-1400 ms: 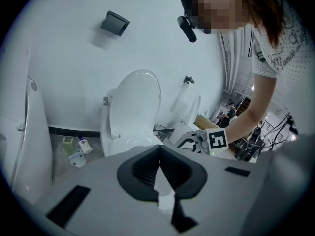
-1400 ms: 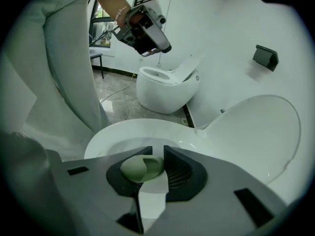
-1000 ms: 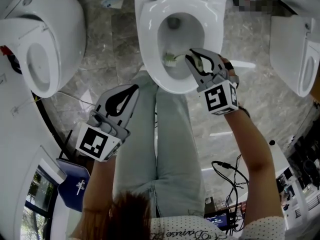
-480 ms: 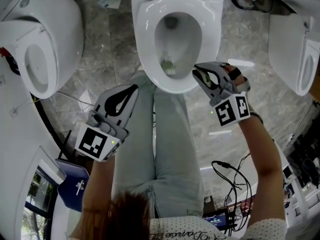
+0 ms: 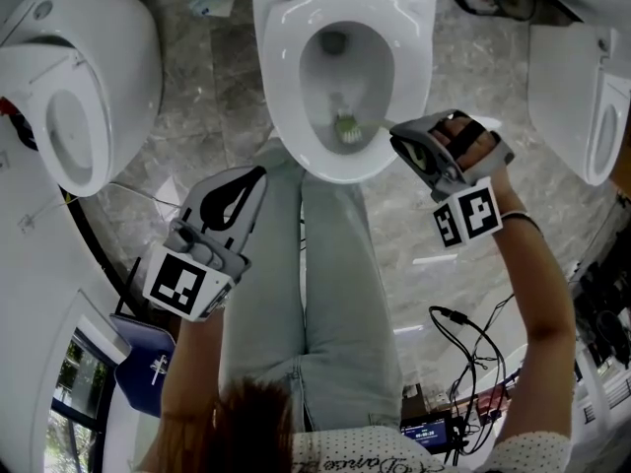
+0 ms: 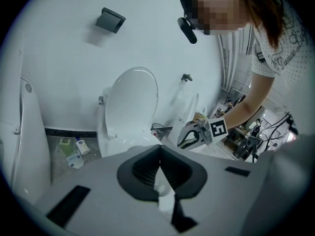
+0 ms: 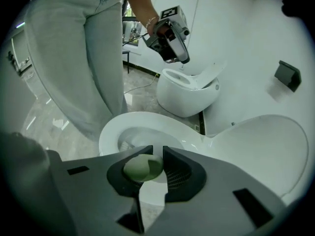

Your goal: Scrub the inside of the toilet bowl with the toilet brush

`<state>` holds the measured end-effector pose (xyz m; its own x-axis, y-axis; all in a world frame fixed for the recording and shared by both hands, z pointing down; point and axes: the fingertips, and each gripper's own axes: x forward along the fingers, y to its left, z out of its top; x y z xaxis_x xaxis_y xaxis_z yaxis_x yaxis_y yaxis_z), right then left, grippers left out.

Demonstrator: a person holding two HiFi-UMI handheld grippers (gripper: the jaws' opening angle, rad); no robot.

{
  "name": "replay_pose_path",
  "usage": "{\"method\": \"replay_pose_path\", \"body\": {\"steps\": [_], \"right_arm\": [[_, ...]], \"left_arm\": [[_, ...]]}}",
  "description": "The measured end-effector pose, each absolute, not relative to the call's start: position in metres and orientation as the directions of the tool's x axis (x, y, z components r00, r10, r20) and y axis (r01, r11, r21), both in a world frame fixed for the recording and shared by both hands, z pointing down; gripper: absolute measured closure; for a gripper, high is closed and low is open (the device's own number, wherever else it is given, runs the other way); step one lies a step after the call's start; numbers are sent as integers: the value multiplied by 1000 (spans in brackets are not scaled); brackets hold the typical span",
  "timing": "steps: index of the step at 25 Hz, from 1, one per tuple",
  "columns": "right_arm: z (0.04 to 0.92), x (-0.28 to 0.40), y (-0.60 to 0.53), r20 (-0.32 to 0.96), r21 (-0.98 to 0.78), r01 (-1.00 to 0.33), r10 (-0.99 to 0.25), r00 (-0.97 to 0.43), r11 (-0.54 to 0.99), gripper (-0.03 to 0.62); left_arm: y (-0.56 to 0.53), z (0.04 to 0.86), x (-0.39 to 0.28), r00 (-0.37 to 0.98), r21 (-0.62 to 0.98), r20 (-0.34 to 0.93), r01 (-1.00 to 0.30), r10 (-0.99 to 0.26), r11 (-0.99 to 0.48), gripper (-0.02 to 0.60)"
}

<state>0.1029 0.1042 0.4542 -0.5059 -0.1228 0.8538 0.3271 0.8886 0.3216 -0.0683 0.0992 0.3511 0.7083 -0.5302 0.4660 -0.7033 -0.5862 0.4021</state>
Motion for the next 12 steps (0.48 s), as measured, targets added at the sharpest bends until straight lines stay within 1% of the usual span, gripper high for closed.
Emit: {"method": "replay_pose_path", "body": {"steps": [4, 6, 9, 12], "right_arm": [[461, 110, 91, 873, 356, 426, -133, -470, 832, 518], [466, 115, 80, 878, 384, 453, -167, -448, 805, 519], [472, 122, 63, 876, 434, 470, -239, -419, 768, 519], [470, 122, 57, 875, 441, 462, -254, -412, 770, 519]], "left_arm": [[98, 350, -65, 713, 404, 457, -699, -532, -590, 578], [100, 352, -66, 708, 399, 465, -704, -532, -588, 578], [101, 353, -66, 704, 401, 468, -708, -534, -581, 578], [100, 352, -66, 707, 404, 461, -705, -536, -583, 578]]}}
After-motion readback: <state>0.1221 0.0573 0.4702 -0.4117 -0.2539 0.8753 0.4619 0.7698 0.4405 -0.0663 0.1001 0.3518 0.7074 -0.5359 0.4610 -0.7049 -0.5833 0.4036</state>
